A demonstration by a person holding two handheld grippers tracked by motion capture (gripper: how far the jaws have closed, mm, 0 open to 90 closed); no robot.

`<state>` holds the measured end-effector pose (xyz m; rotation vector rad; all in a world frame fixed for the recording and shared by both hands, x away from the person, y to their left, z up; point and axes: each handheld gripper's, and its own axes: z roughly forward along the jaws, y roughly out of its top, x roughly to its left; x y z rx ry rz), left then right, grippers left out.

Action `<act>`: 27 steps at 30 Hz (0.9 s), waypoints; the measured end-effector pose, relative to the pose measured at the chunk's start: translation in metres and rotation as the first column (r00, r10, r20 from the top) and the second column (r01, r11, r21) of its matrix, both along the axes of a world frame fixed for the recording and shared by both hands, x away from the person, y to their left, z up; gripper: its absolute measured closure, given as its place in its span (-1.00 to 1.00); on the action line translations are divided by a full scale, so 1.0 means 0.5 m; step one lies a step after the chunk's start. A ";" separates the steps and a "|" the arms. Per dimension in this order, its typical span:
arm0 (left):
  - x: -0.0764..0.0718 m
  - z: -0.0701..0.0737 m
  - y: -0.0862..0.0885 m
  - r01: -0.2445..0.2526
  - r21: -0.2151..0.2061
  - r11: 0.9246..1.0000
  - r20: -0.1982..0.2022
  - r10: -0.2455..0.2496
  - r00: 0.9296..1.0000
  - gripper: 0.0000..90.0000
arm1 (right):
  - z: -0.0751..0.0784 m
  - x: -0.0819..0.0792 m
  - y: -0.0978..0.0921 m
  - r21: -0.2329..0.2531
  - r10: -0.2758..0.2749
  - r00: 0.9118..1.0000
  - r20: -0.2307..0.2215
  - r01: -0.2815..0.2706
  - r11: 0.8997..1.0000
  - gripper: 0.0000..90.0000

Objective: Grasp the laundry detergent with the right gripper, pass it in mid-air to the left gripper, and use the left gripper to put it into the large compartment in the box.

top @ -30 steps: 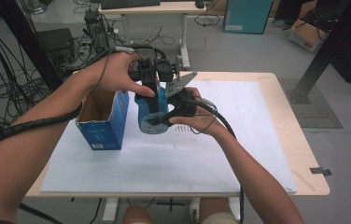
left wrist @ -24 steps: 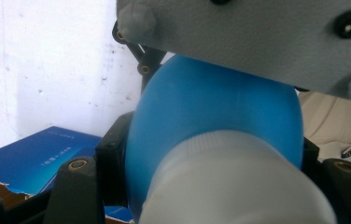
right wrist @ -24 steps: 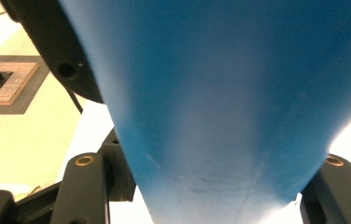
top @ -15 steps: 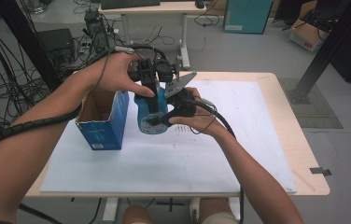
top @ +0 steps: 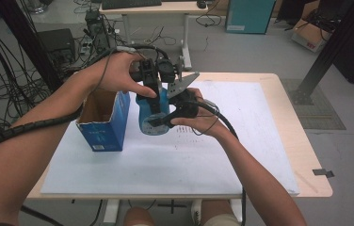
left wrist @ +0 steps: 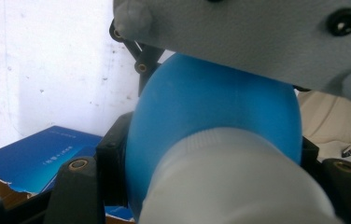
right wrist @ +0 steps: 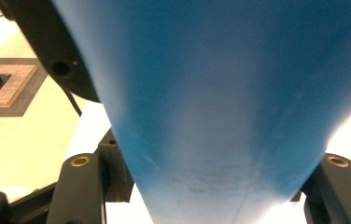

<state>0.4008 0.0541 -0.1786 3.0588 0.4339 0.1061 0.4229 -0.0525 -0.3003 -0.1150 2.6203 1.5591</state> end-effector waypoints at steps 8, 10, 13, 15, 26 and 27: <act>0.002 0.001 0.000 -0.003 0.002 1.000 0.004 0.003 1.000 -0.18 | -0.005 -0.001 -0.008 -0.014 -0.044 0.999 -0.016 0.044 0.999 -0.57; 0.004 0.001 0.000 -0.008 0.015 1.000 0.011 0.008 1.000 -0.18 | -0.006 -0.001 -0.012 -0.015 -0.060 0.998 -0.024 0.059 0.998 -0.66; 0.008 0.000 0.003 -0.038 -0.005 0.999 0.028 0.038 0.999 -0.18 | -0.006 -0.001 -0.031 0.002 -0.105 0.993 -0.050 0.105 0.994 -0.86; 0.014 0.005 0.006 -0.049 -0.001 0.999 0.028 0.049 0.998 -0.18 | -0.007 -0.001 -0.048 0.002 -0.159 0.984 -0.074 0.160 0.987 -0.99; 0.060 0.065 0.032 -0.171 0.032 0.985 0.061 0.169 0.984 -0.18 | 0.002 -0.032 -0.146 -0.085 -0.408 0.902 -0.138 0.400 0.913 -1.00; 0.064 0.074 0.036 -0.202 0.025 0.979 0.061 0.201 0.978 -0.18 | 0.004 -0.035 -0.157 -0.095 -0.414 0.901 -0.128 0.404 0.910 -1.00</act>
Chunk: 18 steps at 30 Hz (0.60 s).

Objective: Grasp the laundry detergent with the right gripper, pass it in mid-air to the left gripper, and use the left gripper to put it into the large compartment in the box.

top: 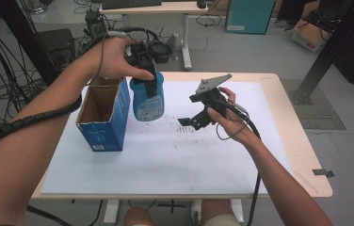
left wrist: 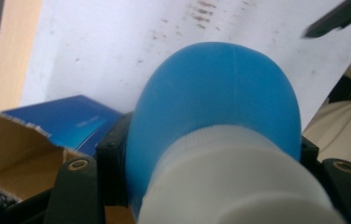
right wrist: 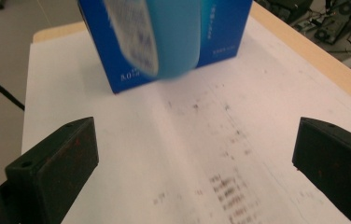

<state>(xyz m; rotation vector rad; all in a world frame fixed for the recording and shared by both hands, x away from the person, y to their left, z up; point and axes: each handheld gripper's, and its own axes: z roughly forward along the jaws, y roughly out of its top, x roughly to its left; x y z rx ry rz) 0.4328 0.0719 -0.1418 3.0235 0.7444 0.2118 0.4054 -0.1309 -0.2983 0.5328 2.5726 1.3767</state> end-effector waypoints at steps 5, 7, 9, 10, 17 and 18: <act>0.016 0.042 0.023 -0.099 -0.002 0.995 0.001 0.099 0.995 -0.18 | 0.012 -0.020 -0.060 -0.063 -0.049 0.999 -0.006 0.048 0.997 -1.00; 0.020 0.054 0.032 -0.138 -0.011 0.990 0.001 0.138 0.990 -0.18 | 0.015 -0.025 -0.082 -0.091 -0.061 0.998 -0.012 0.060 0.994 -1.00; 0.022 0.071 0.045 -0.188 -0.021 0.982 0.010 0.188 0.982 -0.18 | 0.016 -0.031 -0.100 -0.120 -0.070 0.998 -0.003 0.070 0.990 -1.00; 0.025 0.080 0.052 -0.212 -0.022 0.977 0.015 0.212 0.977 -0.18 | 0.017 -0.035 -0.110 -0.133 -0.080 0.997 -0.006 0.079 0.988 -1.00; 0.035 0.143 0.097 -0.430 -0.051 0.901 0.049 0.433 0.900 -0.18 | 0.031 -0.059 -0.169 -0.172 -0.105 0.994 -0.009 0.102 0.980 -1.00; 0.037 0.154 0.108 -0.461 -0.058 0.885 0.052 0.464 0.884 -0.18 | 0.033 -0.061 -0.173 -0.177 -0.104 0.995 -0.003 0.102 0.979 -1.00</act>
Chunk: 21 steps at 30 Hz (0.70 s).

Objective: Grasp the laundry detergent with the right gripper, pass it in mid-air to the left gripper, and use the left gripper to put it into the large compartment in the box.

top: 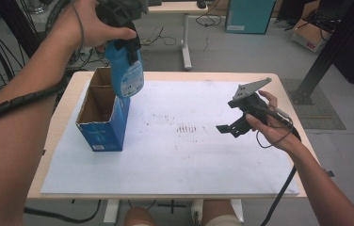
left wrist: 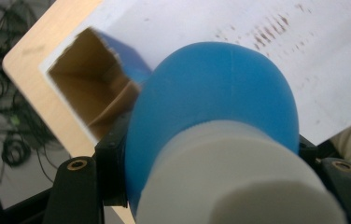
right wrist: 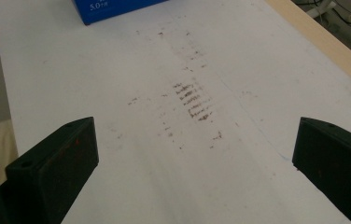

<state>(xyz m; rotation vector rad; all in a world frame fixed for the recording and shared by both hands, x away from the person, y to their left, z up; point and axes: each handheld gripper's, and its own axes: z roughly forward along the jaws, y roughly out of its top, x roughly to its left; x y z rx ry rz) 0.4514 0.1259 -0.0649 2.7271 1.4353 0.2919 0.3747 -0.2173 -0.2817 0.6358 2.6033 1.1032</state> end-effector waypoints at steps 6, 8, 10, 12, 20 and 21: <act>0.006 0.042 0.058 -0.190 -0.049 0.981 0.058 0.193 0.979 -0.18 | 0.018 -0.018 -0.028 -0.017 -0.015 1.000 0.024 0.015 1.000 -1.00; 0.006 0.055 0.075 -0.273 -0.063 0.960 0.066 0.277 0.959 -0.18 | 0.022 -0.022 -0.037 -0.023 -0.016 0.999 0.031 0.016 1.000 -1.00; 0.006 0.065 0.089 -0.318 -0.063 0.946 0.074 0.322 0.944 -0.18 | 0.026 -0.026 -0.044 -0.030 -0.020 0.999 0.036 0.021 0.999 -1.00; 0.004 0.073 0.097 -0.343 -0.046 0.938 0.088 0.346 0.934 -0.18 | 0.028 -0.031 -0.052 -0.030 -0.017 0.999 0.037 0.018 0.999 -1.00; 0.000 0.075 0.128 -0.441 -0.074 0.894 0.068 0.446 0.893 -0.18 | 0.030 -0.042 -0.073 -0.027 -0.023 0.999 0.048 0.024 0.999 -1.00; -0.001 0.073 0.132 -0.454 -0.084 0.887 0.062 0.460 0.886 -0.18 | 0.031 -0.044 -0.074 -0.026 -0.028 0.999 0.046 0.029 0.999 -1.00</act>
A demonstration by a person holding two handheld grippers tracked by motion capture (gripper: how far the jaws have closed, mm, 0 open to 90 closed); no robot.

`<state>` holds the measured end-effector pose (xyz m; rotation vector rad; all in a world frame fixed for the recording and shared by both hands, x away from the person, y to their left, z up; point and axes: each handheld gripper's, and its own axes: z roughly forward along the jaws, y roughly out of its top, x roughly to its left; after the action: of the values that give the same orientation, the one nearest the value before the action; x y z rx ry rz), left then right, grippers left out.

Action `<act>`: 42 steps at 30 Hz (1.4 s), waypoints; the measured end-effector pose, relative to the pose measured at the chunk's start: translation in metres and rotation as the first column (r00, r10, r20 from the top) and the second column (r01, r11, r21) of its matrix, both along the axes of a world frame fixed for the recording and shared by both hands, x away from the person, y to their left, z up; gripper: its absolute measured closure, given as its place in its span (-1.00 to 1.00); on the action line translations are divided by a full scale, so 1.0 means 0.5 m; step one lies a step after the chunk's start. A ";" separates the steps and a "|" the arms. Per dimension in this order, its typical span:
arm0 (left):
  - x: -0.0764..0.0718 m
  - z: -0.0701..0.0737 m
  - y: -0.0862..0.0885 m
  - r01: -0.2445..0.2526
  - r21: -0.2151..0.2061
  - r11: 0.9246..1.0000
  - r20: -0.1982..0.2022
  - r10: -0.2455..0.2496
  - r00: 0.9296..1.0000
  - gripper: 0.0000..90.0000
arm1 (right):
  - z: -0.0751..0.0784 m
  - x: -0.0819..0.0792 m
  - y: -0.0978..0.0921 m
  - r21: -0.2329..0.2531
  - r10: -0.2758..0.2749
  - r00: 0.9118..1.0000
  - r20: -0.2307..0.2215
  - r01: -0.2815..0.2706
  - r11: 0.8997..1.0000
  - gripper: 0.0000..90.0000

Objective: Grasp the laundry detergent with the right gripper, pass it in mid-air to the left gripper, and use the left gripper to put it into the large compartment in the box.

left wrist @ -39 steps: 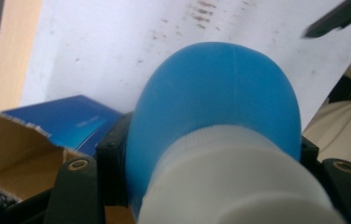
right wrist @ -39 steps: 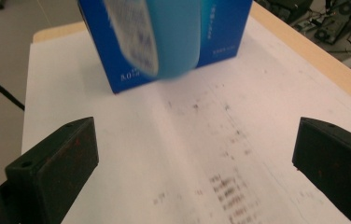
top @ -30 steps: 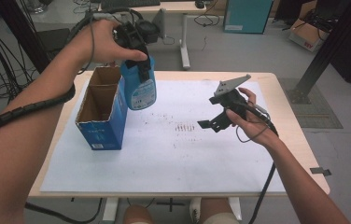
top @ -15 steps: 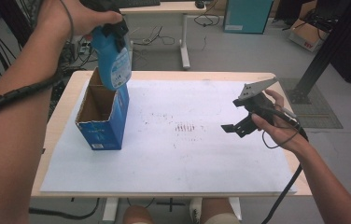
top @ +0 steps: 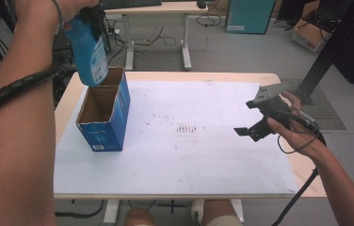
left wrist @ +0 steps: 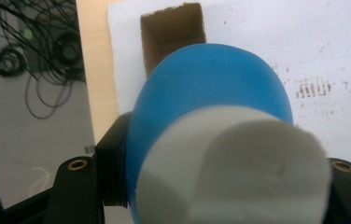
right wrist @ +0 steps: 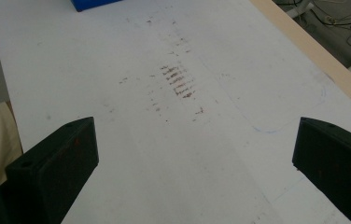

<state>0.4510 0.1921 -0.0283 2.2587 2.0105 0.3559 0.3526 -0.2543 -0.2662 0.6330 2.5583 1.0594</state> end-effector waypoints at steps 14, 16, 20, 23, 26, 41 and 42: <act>0.006 -0.039 0.037 -0.110 -0.046 0.993 -0.009 0.110 0.994 -0.18 | 0.000 -0.010 -0.009 0.004 -0.004 1.000 0.009 0.004 1.000 -1.00; 0.007 -0.049 0.042 -0.107 -0.049 0.993 -0.002 0.107 0.994 -0.18 | 0.000 -0.011 -0.011 0.004 -0.008 1.000 0.012 0.008 1.000 -1.00; 0.009 -0.072 0.050 -0.113 -0.062 0.992 -0.012 0.112 0.994 -0.18 | -0.002 -0.011 -0.010 0.005 -0.003 1.000 0.016 0.003 1.000 -1.00; 0.012 -0.092 0.058 -0.100 -0.056 0.993 -0.027 0.099 0.995 -0.18 | -0.004 -0.009 -0.008 0.000 0.003 1.000 0.016 -0.003 1.000 -1.00; 0.013 -0.108 0.064 -0.094 -0.055 0.994 -0.034 0.092 0.995 -0.18 | -0.004 -0.010 -0.006 -0.004 -0.004 1.000 0.014 0.004 1.000 -1.00; 0.020 -0.233 0.081 -0.114 -0.074 0.991 -0.045 0.111 0.993 -0.18 | -0.009 -0.010 -0.001 -0.018 0.001 1.000 0.008 -0.001 1.000 -1.00; 0.020 -0.243 0.082 -0.115 -0.073 0.991 -0.047 0.112 0.993 -0.18 | -0.009 -0.011 -0.001 -0.020 0.004 1.000 0.008 -0.004 1.000 -1.00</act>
<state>0.4612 0.2329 -0.1498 2.1315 2.1408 0.2380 0.3473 -0.2548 -0.2707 0.6171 2.5607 1.0348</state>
